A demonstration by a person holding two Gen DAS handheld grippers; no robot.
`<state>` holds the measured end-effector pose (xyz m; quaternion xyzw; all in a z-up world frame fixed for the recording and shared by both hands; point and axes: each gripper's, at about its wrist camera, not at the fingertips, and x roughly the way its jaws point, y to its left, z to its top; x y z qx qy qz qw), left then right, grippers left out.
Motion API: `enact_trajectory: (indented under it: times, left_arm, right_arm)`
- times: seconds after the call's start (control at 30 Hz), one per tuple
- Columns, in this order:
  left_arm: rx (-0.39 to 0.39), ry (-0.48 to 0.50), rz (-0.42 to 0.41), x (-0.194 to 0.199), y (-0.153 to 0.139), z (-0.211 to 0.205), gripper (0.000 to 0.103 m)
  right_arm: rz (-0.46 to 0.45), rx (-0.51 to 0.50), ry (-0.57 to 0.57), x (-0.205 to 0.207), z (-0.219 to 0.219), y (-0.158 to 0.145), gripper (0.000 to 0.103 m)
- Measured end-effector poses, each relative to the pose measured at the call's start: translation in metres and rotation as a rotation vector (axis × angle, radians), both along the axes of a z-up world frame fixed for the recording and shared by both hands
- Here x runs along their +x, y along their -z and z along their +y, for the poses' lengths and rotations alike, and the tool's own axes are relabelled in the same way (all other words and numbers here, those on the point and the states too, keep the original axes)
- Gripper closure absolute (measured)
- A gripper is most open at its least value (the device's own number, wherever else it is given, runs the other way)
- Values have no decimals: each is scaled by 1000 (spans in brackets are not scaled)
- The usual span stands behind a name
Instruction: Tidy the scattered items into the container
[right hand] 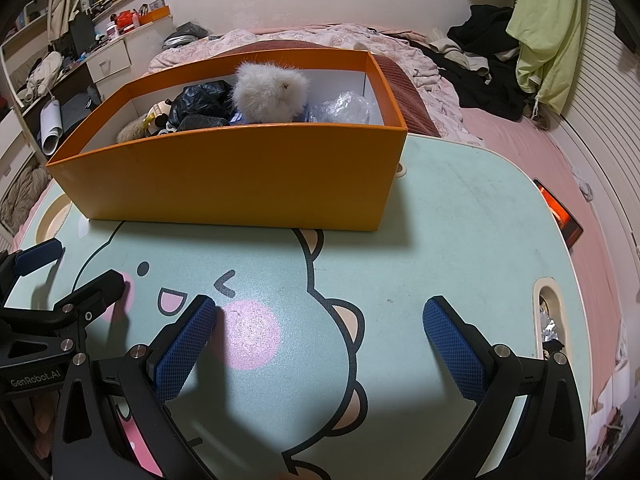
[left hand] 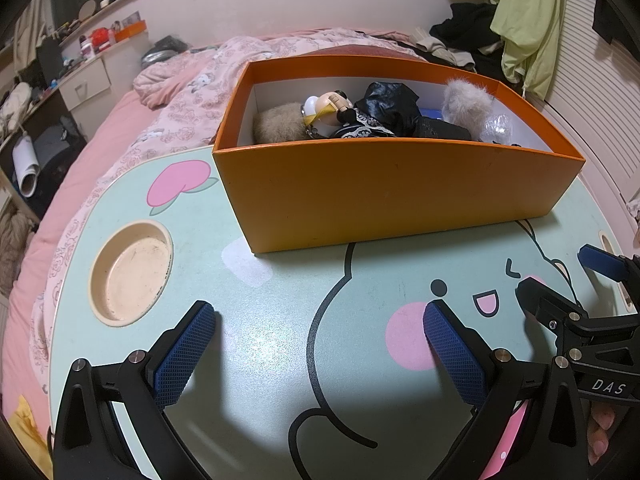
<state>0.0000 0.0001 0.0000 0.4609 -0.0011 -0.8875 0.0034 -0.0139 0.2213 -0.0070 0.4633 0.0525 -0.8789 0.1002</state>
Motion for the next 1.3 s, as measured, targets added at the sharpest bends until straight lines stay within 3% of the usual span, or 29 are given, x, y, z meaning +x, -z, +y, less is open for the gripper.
enact_trajectory:
  times: [0.67, 0.73, 0.77, 0.8, 0.93, 1.03, 1.13, 1.3]
  left_arm:
    - [2, -1, 0, 0, 0, 0, 0]
    - [3, -1, 0, 0, 0, 0, 0]
    - [3, -1, 0, 0, 0, 0, 0]
    - [3, -2, 0, 0, 0, 0, 0]
    - [2, -2, 0, 0, 0, 0, 0]
    - [2, -2, 0, 0, 0, 0, 0]
    - [2, -2, 0, 0, 0, 0, 0]
    - [4, -2, 0, 1, 0, 1, 0]
  right_arm:
    - [0, 0, 4, 2, -1, -5, 0]
    - [16, 6, -7, 4, 2, -9, 9]
    - [36, 8, -16, 7, 1, -15, 21]
    - [58, -6, -34, 10, 3, -23, 25]
    - [105, -184, -137, 4, 0, -70, 29]
    - [97, -258, -190, -29, -19, -95, 41]
    - [65, -240, -220, -67, -52, -96, 54]
    - [-21, -155, -234, -110, -98, -71, 55]
